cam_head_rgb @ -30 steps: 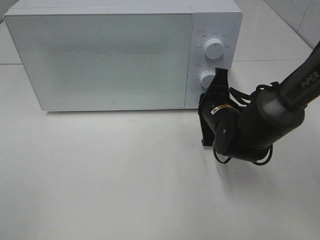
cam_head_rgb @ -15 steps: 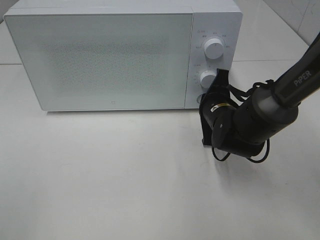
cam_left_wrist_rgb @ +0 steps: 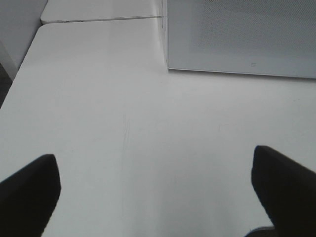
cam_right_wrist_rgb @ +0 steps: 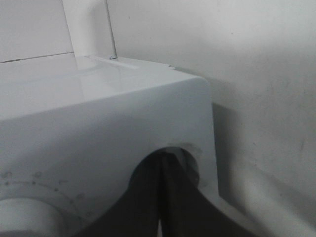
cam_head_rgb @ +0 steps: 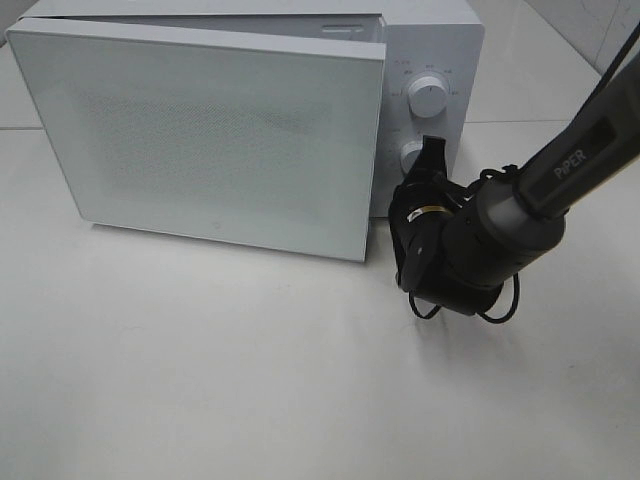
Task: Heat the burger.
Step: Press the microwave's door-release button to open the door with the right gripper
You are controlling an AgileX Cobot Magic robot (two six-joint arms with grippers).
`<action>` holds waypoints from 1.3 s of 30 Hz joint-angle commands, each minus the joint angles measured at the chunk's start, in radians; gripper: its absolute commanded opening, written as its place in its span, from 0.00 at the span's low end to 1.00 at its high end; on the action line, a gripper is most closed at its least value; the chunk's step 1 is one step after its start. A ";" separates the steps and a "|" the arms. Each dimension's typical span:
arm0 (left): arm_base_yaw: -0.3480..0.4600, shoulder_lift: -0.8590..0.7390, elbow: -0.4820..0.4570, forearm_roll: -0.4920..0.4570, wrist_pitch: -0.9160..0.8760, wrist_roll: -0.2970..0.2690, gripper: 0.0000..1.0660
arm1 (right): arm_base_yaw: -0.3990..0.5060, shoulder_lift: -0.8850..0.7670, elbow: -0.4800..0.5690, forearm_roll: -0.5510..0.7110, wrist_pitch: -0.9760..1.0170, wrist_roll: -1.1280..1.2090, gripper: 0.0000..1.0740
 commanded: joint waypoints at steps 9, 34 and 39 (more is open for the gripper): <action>-0.001 -0.015 0.002 -0.004 -0.012 -0.004 0.92 | -0.041 0.002 -0.116 -0.098 -0.194 -0.063 0.00; -0.001 -0.015 0.002 -0.004 -0.012 -0.004 0.92 | -0.038 -0.127 0.034 -0.093 0.092 -0.093 0.00; -0.001 -0.015 0.002 -0.004 -0.012 -0.004 0.92 | -0.038 -0.195 0.101 -0.100 0.227 -0.154 0.00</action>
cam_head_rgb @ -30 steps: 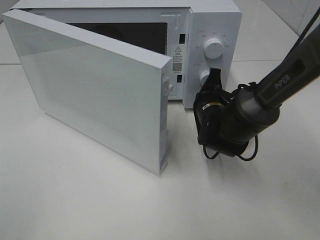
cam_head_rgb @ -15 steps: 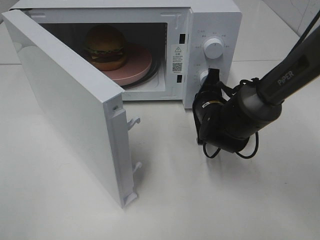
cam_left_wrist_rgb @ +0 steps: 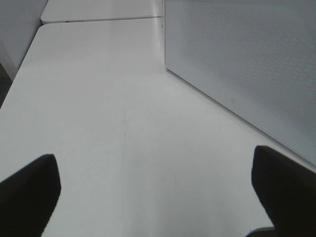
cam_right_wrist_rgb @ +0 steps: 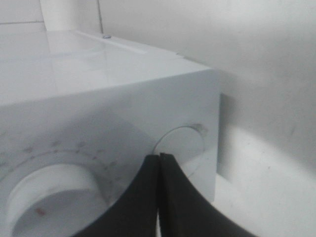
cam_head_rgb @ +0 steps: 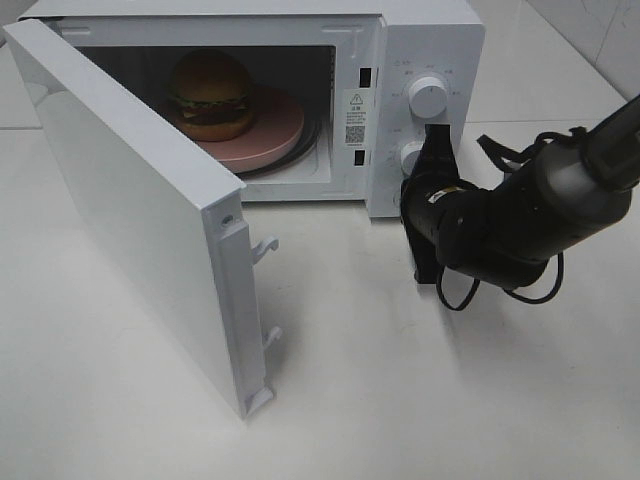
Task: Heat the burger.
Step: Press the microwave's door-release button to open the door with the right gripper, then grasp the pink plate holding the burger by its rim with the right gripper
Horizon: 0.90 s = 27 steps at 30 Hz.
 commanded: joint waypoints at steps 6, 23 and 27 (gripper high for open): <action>-0.001 -0.015 0.002 -0.004 -0.012 -0.004 0.92 | -0.003 -0.102 0.078 -0.037 0.089 -0.102 0.00; -0.001 -0.015 0.002 -0.004 -0.012 -0.004 0.92 | -0.006 -0.338 0.185 -0.260 0.516 -0.533 0.00; -0.001 -0.015 0.002 -0.004 -0.012 -0.004 0.92 | -0.006 -0.393 0.183 -0.268 0.638 -0.722 0.01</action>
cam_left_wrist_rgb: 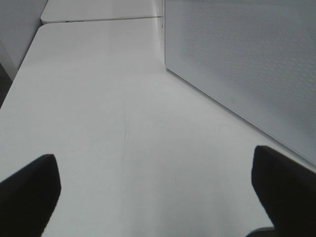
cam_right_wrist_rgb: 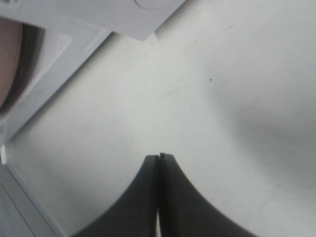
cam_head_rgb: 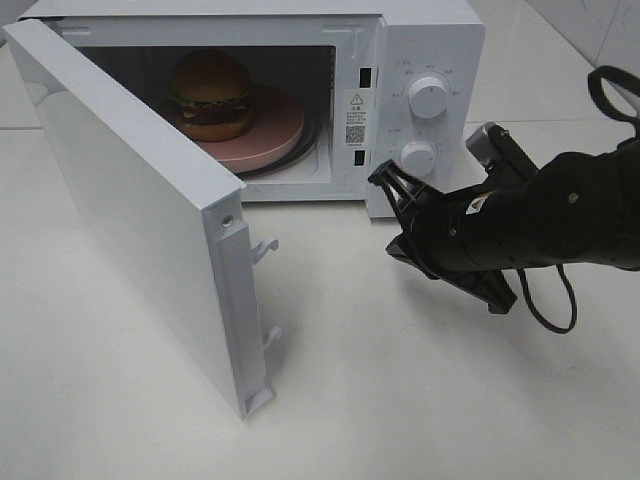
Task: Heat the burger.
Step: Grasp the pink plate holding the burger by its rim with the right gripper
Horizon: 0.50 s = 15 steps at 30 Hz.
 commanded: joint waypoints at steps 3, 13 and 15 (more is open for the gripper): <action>-0.001 -0.015 0.002 -0.004 -0.012 -0.004 0.92 | -0.005 -0.070 0.000 -0.018 0.163 -0.219 0.01; -0.001 -0.015 0.002 -0.004 -0.012 -0.004 0.92 | -0.005 -0.159 0.000 -0.081 0.425 -0.477 0.01; -0.001 -0.015 0.002 -0.004 -0.012 -0.004 0.92 | -0.005 -0.177 0.000 -0.098 0.483 -0.549 0.02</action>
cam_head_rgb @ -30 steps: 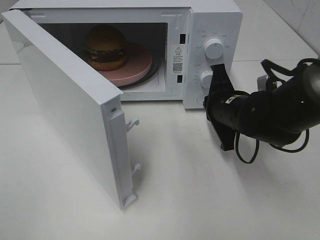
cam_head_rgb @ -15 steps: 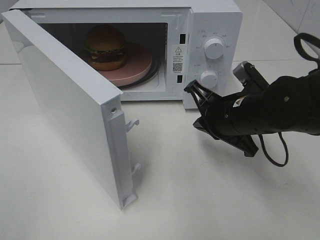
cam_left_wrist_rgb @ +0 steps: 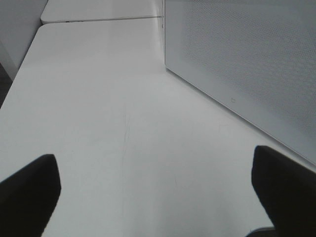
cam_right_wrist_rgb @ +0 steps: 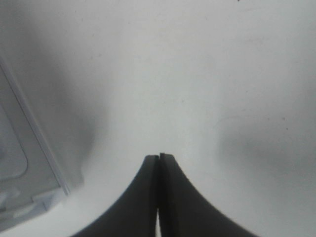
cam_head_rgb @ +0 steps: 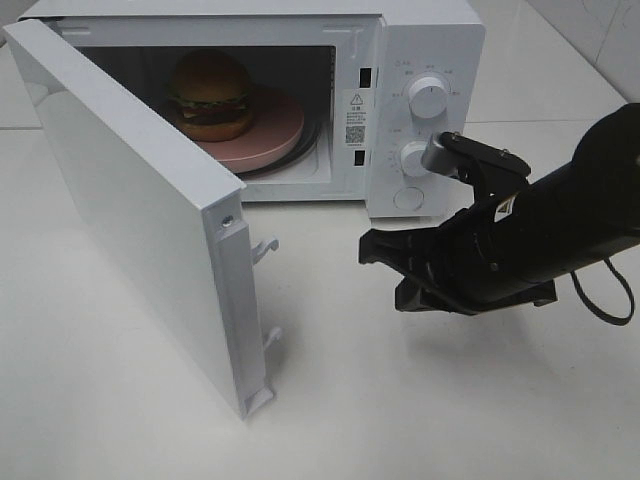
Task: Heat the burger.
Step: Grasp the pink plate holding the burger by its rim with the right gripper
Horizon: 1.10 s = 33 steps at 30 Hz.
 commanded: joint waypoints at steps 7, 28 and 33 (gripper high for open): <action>-0.001 -0.015 0.002 -0.004 -0.012 -0.004 0.92 | -0.005 -0.037 -0.009 -0.038 0.190 -0.248 0.03; -0.001 -0.015 0.002 -0.004 -0.012 -0.004 0.92 | -0.005 -0.037 -0.273 -0.255 0.648 -1.018 0.05; -0.001 -0.015 0.002 -0.004 -0.012 -0.004 0.92 | -0.005 -0.037 -0.321 -0.311 0.656 -1.153 0.06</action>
